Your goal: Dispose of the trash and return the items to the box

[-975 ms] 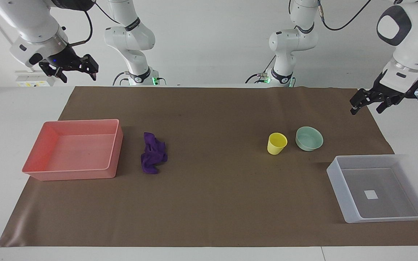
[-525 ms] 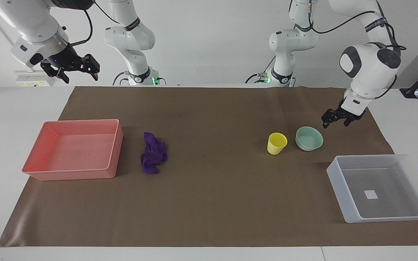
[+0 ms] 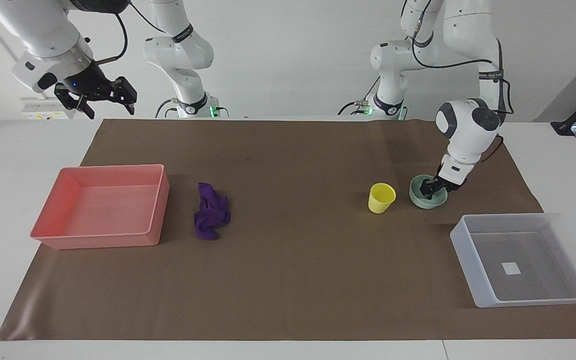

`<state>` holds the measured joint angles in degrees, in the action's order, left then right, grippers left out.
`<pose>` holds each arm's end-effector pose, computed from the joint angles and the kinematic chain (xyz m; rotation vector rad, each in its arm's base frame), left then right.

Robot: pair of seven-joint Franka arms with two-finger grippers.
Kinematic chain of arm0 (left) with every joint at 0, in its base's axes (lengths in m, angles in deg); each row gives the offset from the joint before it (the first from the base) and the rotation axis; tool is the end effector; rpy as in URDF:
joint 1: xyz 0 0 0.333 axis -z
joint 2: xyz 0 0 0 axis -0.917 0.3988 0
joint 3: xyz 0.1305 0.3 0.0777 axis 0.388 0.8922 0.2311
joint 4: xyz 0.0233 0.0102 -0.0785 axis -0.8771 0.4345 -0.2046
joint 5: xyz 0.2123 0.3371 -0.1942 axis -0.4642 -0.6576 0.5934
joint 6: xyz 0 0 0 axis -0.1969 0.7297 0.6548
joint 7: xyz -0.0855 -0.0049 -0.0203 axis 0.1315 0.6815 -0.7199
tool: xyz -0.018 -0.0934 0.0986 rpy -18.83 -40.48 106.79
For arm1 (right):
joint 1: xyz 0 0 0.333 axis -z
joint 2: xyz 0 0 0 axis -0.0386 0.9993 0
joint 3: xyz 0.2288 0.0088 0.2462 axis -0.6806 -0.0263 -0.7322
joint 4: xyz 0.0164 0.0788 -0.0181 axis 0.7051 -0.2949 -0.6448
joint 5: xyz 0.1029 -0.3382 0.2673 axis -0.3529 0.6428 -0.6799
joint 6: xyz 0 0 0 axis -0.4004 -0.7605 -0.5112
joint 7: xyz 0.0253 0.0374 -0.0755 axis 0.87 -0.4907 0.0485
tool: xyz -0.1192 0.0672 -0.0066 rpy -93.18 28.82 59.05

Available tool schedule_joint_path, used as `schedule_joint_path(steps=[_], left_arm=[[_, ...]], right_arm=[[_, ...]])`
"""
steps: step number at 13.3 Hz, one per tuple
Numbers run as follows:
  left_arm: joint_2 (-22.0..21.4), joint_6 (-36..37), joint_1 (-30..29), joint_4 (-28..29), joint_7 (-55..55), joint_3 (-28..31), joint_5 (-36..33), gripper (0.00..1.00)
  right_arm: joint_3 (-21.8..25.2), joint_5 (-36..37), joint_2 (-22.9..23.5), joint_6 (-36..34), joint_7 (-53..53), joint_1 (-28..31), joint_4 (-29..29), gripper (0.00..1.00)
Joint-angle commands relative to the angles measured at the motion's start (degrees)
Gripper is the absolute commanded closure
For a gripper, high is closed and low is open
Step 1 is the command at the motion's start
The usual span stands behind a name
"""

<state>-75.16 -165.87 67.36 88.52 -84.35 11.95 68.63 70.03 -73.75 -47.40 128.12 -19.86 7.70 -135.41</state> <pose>0.5275 -0.0096 0.2508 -3.1364 -0.0774 -0.1195 0.5530 -0.0424 0.6312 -3.1216 -0.1672 0.2193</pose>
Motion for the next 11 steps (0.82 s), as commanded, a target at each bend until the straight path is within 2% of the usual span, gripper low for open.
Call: schedule_joint_path(steps=[1, 3, 5, 6, 7, 9, 11], left_arm=[[-0.6, 10.2, 0.8, -6.0, 1.0, 0.1, -0.4, 1.0], [-2.4, 26.2, 0.8, -14.6, 0.6, -0.1, -0.4, 1.0], [-3.6, 37.3, 0.0, -23.2, -2.1, 0.1, -0.4, 1.0], [-2.8, 41.0, -0.2, -27.5, -3.7, 0.4, -0.4, 1.0], [-0.7, 41.9, -1.8, -31.9, -4.1, 0.4, -0.1, 1.0], [4.8, 39.0, -4.6, -40.0, -3.8, 0.4, 2.7, 1.0], [14.0, 40.1, -6.7, -52.8, -3.7, 0.4, 3.1, 1.0]], right_arm=[[-0.3, -1.3, -0.3, 3.9, -0.7, -0.7, -2.1, 0.0], [-0.3, -3.1, 1.8, 8.0, -1.4, -2.8, -1.9, 0.0], [-0.3, -3.3, 4.5, 11.3, -4.0, -5.5, -2.1, 0.0], [-0.3, -3.3, 6.0, 13.2, -5.0, -7.5, -2.5, 0.0], [-0.3, -3.3, 7.4, 15.3, -7.6, -9.7, -3.9, 0.0], [-0.3, -3.3, 7.2, 23.3, -10.4, -13.5, -11.4, 0.0], [-0.3, -3.3, 7.8, 28.2, -11.2, -14.9, -16.2, 0.0]])
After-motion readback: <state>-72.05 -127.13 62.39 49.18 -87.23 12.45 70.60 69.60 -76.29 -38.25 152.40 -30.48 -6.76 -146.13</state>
